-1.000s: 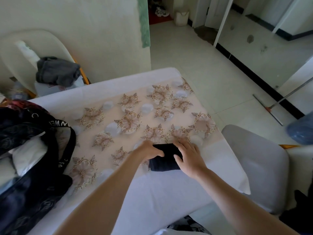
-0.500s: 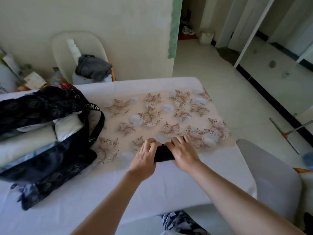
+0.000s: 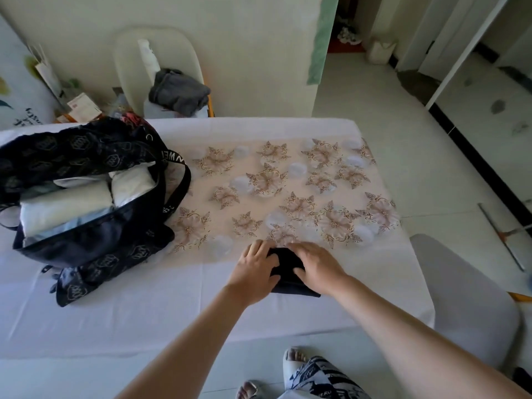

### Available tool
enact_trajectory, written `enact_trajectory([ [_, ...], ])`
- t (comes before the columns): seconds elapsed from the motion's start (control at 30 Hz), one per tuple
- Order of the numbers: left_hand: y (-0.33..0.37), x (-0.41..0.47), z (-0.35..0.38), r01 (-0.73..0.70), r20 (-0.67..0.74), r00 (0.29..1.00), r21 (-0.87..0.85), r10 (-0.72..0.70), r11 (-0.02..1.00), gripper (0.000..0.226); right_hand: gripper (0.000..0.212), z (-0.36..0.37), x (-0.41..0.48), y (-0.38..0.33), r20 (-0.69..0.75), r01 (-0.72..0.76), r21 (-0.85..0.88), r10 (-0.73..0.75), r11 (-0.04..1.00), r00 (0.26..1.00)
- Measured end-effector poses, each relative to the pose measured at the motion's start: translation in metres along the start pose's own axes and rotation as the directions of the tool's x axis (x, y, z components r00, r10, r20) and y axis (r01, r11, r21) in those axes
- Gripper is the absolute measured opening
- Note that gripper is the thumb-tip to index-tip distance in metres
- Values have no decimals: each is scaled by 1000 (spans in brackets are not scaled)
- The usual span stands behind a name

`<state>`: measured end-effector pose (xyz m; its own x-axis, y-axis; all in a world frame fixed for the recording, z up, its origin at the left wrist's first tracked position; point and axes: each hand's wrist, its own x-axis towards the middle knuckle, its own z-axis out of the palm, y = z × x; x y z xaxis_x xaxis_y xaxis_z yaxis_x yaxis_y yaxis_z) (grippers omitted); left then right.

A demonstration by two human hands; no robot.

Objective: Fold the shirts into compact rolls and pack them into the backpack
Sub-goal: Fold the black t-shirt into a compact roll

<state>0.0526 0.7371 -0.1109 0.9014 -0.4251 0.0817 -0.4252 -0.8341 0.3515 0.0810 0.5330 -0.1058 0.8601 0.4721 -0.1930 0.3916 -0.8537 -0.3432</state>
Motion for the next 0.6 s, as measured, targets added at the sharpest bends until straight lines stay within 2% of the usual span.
enact_trajectory([
  [0.07, 4, 3, 9, 16, 106, 994, 40, -20, 999, 68, 65, 8, -3, 7, 15, 28, 54, -28, 998, 999],
  [0.13, 3, 0, 22, -17, 187, 982, 188, -19, 982, 109, 68, 14, -6, 14, 29, 44, 78, -47, 996, 998],
  [0.17, 2, -3, 27, -24, 217, 976, 244, -30, 970, 116, 68, 15, -8, 17, 55, 48, 83, -52, 995, 997],
  [0.2, 2, -5, 30, -25, 220, 975, 272, -37, 962, 115, 69, 16, -9, 19, 79, 48, 85, -54, 995, 995],
  [0.33, 3, 3, 26, -29, 190, 982, 261, -22, 965, 86, 70, 7, 0, 22, 127, 67, 94, -78, 993, 989],
  [0.4, 6, 9, 17, 40, 227, 971, 174, -79, 984, 80, 83, -2, 7, 21, 152, 110, 77, -121, 991, 981],
  [0.47, 7, 14, 3, 166, 281, 943, 64, -178, 984, 71, 97, -8, 15, 19, 174, 179, 13, -178, 984, 968],
  [0.5, 5, 14, -4, 217, 294, 931, 33, -217, 976, 66, 96, -10, 21, 17, 187, 212, -17, -205, 977, 961],
  [0.6, -7, 12, -27, 293, 291, 915, -7, -278, 956, 53, 68, -17, 41, 3, 197, 261, 3, -256, 965, 946],
])
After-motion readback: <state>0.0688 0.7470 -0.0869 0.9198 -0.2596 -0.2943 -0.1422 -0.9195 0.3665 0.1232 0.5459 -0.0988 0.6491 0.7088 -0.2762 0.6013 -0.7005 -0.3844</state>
